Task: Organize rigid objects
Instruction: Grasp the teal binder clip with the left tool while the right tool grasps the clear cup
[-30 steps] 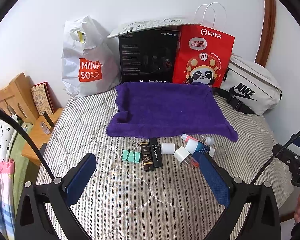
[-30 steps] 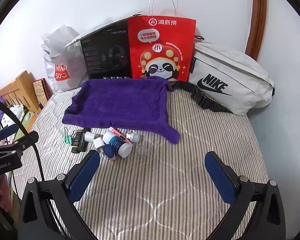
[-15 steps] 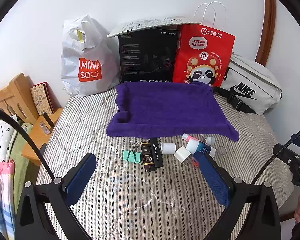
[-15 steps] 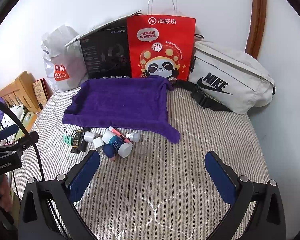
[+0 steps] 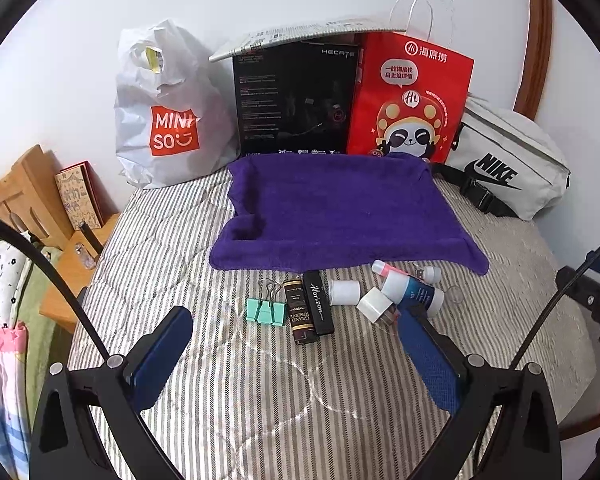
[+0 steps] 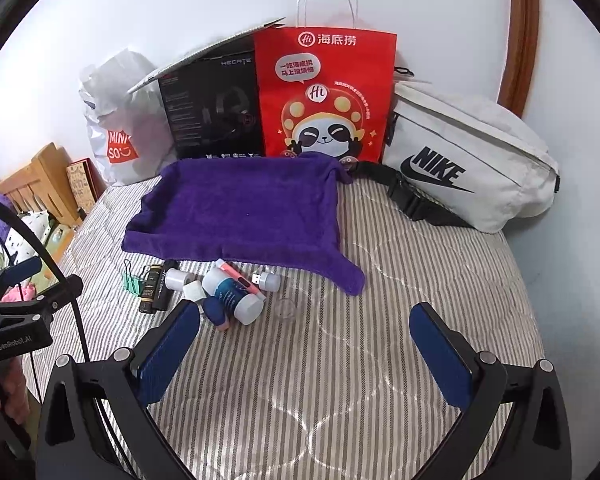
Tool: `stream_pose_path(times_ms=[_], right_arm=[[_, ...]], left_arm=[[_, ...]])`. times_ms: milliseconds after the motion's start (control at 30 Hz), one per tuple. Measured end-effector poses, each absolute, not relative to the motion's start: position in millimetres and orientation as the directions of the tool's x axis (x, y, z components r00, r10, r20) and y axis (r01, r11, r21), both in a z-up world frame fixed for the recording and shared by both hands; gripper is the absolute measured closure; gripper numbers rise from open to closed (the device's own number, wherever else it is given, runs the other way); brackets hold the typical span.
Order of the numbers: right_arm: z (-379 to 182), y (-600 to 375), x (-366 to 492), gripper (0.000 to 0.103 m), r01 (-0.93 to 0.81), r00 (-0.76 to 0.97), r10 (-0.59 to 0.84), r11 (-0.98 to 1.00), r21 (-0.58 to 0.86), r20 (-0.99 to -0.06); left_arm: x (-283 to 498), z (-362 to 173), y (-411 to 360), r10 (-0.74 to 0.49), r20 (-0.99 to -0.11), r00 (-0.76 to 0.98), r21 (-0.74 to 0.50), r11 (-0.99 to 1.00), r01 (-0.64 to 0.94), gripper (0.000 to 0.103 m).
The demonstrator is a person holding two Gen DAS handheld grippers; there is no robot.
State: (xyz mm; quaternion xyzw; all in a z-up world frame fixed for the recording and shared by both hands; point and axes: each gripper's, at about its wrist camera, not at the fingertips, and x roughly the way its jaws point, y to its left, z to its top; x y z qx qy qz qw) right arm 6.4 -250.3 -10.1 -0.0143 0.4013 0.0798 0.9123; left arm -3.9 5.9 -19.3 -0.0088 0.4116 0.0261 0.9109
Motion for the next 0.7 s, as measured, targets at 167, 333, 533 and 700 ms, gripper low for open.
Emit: stream_pose_path(times_ms=[167,333,533,700], right_arm=[[-20,-251,13,0.0,-0.163,0.661,0.144,0.986,0.046,-0.737],[-34,-249,21,0.0,-0.16,0.631,0.146,0.985,0.056,-0.762],[-51,-247,29,0.0,-0.159,0.597,0.128,0.986,0.04,-0.792],[-62,-246,34,0.0,-0.149,0.579,0.085,0.989,-0.002,-0.811]], left_arm=[[6,-43,25,0.028,-0.769,0.639,-0.018,0.998,-0.066,0.0],[20,-75,44,0.041,-0.791,0.61,-0.022,0.995,-0.096,0.0],[44,-109,55,0.076,-0.813,0.577,0.04,0.996,-0.075,0.003],[60,-130,60,0.065,-0.833,0.549,0.042,0.998,-0.054,0.004]])
